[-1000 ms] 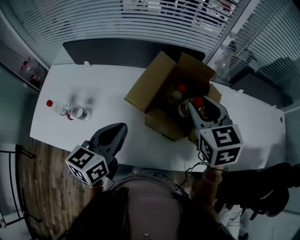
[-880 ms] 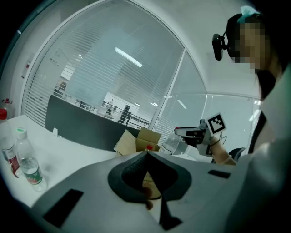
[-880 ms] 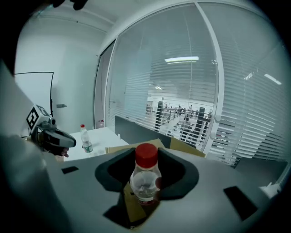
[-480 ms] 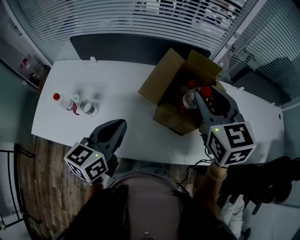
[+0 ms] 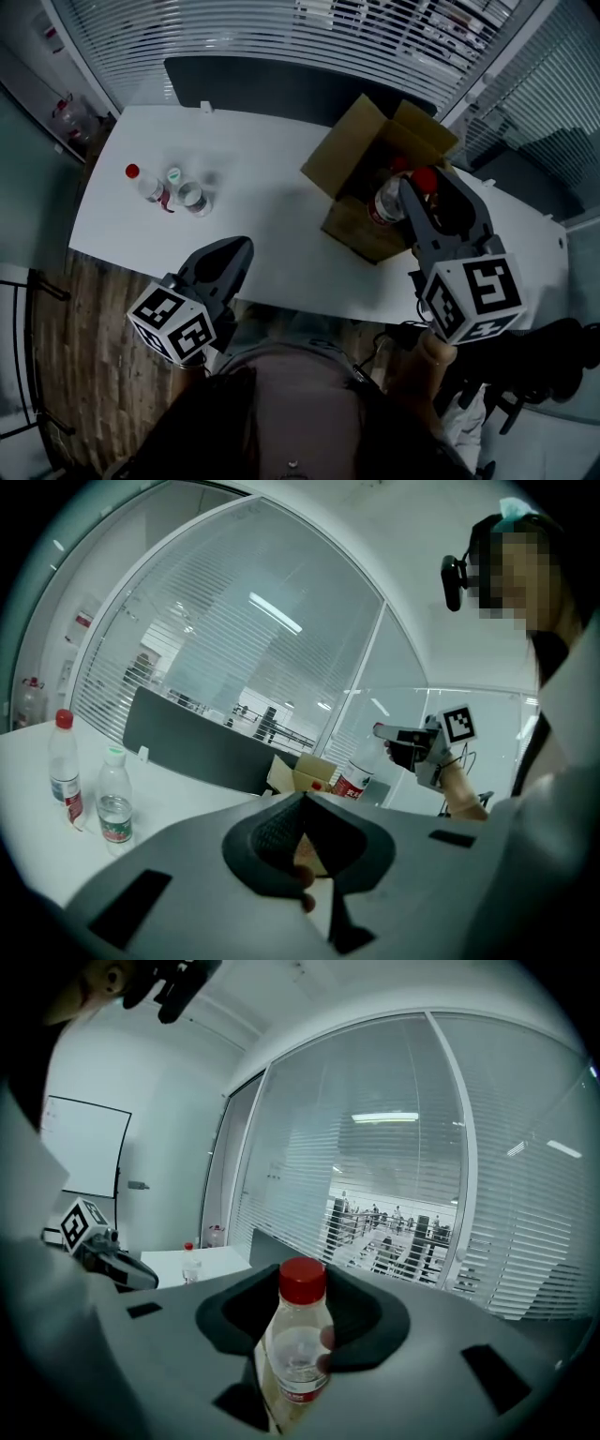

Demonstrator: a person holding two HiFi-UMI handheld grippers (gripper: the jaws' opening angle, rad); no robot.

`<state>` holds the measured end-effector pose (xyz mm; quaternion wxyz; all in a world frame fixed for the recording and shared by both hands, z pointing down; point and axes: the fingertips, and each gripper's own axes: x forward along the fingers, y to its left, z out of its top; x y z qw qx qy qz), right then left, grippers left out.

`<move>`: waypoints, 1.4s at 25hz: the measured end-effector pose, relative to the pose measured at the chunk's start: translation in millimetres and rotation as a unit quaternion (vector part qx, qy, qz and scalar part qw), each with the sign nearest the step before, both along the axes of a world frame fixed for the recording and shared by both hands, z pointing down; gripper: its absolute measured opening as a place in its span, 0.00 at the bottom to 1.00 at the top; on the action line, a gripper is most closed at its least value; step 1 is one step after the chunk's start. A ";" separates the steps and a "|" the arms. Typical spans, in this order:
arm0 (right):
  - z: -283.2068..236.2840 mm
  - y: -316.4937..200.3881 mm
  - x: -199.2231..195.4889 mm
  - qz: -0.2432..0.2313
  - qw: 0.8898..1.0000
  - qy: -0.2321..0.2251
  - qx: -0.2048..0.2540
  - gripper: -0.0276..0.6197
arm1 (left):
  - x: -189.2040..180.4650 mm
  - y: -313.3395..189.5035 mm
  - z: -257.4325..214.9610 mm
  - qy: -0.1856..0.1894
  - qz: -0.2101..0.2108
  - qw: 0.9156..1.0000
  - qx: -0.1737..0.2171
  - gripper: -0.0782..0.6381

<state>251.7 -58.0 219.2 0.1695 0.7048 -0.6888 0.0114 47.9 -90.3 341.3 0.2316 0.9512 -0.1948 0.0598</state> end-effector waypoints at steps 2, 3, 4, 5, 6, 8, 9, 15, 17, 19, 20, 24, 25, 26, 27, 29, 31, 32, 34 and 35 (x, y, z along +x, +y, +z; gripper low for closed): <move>-2.2 1.6 -12.0 -0.006 1.000 0.001 0.002 0.31 | -9.8 1.4 -0.8 0.001 -0.003 1.000 0.001 0.12; -3.0 2.2 -17.8 -0.008 1.000 0.001 0.003 0.31 | -14.6 2.1 -1.0 0.001 -0.004 1.000 0.002 0.12; -3.6 2.9 -23.0 -0.010 1.000 0.001 0.004 0.31 | -19.2 2.9 -1.3 0.001 -0.005 1.000 0.002 0.12; -3.8 3.5 -27.8 -0.012 1.000 0.000 0.006 0.30 | -23.5 3.5 -1.5 0.001 -0.005 1.000 0.003 0.12; -3.9 4.0 -32.3 -0.013 1.000 -0.001 0.007 0.30 | -27.5 4.1 -1.8 0.000 -0.005 1.000 0.003 0.12; -3.5 4.5 -41.0 -0.014 1.000 -0.002 0.006 0.31 | -34.8 5.1 -2.0 -0.001 -0.005 1.000 0.004 0.12; -2.7 4.5 -45.0 -0.015 1.000 -0.003 0.006 0.31 | -38.3 5.6 -1.8 -0.002 -0.004 1.000 0.004 0.12; 7.4 -2.2 -67.5 -0.021 1.000 -0.009 0.003 0.30 | -60.2 4.8 -1.5 -0.007 -0.006 1.000 0.006 0.12; 10.9 -6.7 -77.1 -0.029 0.999 -0.013 -0.001 0.31 | -67.8 4.1 0.1 -0.005 -0.009 1.000 0.007 0.12; 14.9 -12.7 -86.4 -0.038 0.999 -0.020 -0.004 0.31 | -75.8 2.4 2.6 -0.003 -0.013 1.000 0.008 0.12; 17.5 -16.0 -90.6 -0.042 0.999 -0.022 -0.004 0.31 | -80.1 1.3 3.6 -0.004 -0.017 1.000 0.008 0.12; 31.5 -31.4 -108.5 -0.063 0.998 -0.026 -0.016 0.30 | -96.3 -2.6 2.3 -0.011 -0.038 0.999 0.006 0.12; 35.4 -35.9 -113.5 -0.069 0.997 -0.026 -0.021 0.30 | -100.3 -3.6 1.7 -0.011 -0.044 0.999 0.005 0.12; 39.1 -40.6 -118.8 -0.075 0.997 -0.026 -0.026 0.30 | -104.5 -4.8 1.6 -0.011 -0.051 0.999 0.005 0.12; 42.4 -45.4 -124.4 -0.082 0.996 -0.026 -0.030 0.30 | -108.8 -6.2 1.9 -0.010 -0.057 0.998 0.004 0.12; 48.5 -54.9 -135.7 -0.097 0.994 -0.027 -0.037 0.31 | -116.7 -9.2 3.3 -0.010 -0.070 0.997 0.003 0.12; 54.1 -64.1 -146.3 -0.112 0.992 -0.028 -0.043 0.30 | -123.9 -12.2 4.8 -0.009 -0.083 0.996 0.002 0.12; 56.7 -68.5 -151.1 -0.119 0.991 -0.029 -0.045 0.30 | -127.3 -13.7 5.3 -0.009 -0.089 0.996 0.002 0.12; 61.5 -76.6 -159.7 -0.133 0.989 -0.031 -0.051 0.31 | -133.9 -16.5 5.4 -0.008 -0.102 0.995 0.002 0.12; 63.9 -80.3 -163.6 -0.139 0.988 -0.032 -0.053 0.30 | -137.1 -17.6 5.2 -0.008 -0.109 0.994 0.002 0.12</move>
